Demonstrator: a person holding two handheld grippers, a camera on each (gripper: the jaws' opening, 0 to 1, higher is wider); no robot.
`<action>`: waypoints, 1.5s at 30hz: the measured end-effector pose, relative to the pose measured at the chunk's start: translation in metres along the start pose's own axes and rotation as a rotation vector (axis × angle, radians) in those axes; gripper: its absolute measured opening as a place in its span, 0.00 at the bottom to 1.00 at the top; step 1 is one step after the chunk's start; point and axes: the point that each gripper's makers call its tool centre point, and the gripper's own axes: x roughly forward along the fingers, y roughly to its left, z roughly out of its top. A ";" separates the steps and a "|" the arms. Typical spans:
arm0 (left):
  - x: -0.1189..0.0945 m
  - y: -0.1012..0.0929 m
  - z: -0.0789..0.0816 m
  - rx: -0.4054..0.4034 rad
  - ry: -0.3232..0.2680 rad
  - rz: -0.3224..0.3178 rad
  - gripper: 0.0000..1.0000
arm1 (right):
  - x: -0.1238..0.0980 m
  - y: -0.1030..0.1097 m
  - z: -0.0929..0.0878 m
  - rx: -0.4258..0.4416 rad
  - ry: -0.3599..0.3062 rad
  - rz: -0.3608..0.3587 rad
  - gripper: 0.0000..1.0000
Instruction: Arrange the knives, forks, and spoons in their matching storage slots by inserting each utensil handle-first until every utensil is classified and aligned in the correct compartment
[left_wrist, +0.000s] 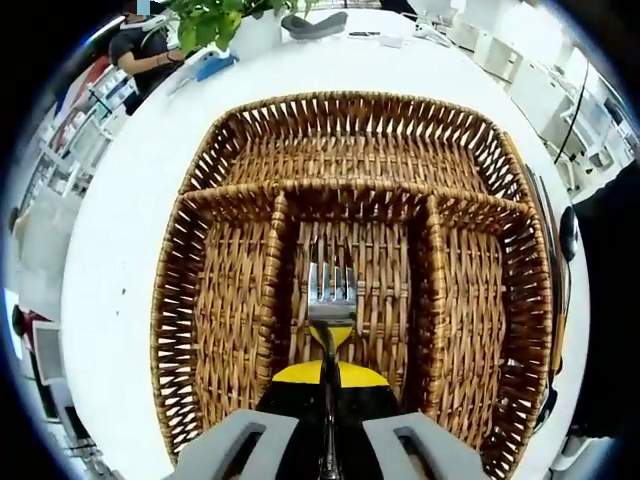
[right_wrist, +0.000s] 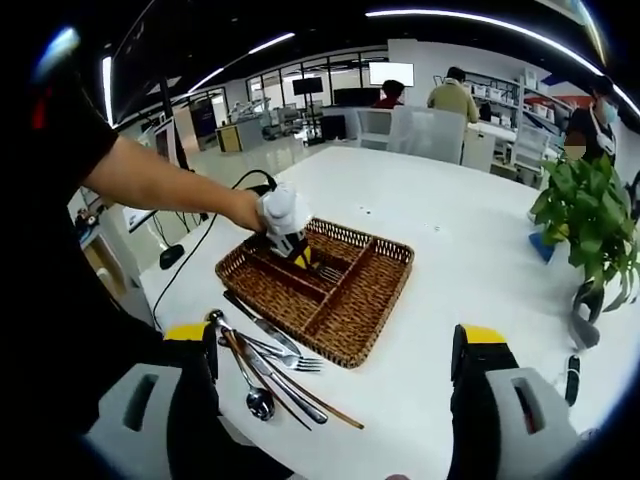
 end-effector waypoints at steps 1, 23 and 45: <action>0.000 0.000 0.000 -0.002 -0.001 0.004 0.00 | 0.000 0.000 0.000 0.000 0.001 0.000 0.99; -0.004 -0.001 -0.002 0.099 0.019 0.050 0.12 | -0.001 0.006 0.003 -0.018 -0.010 0.008 0.99; -0.115 0.025 0.018 -0.341 -0.509 0.149 0.77 | 0.006 0.012 0.021 -0.063 -0.052 0.031 0.99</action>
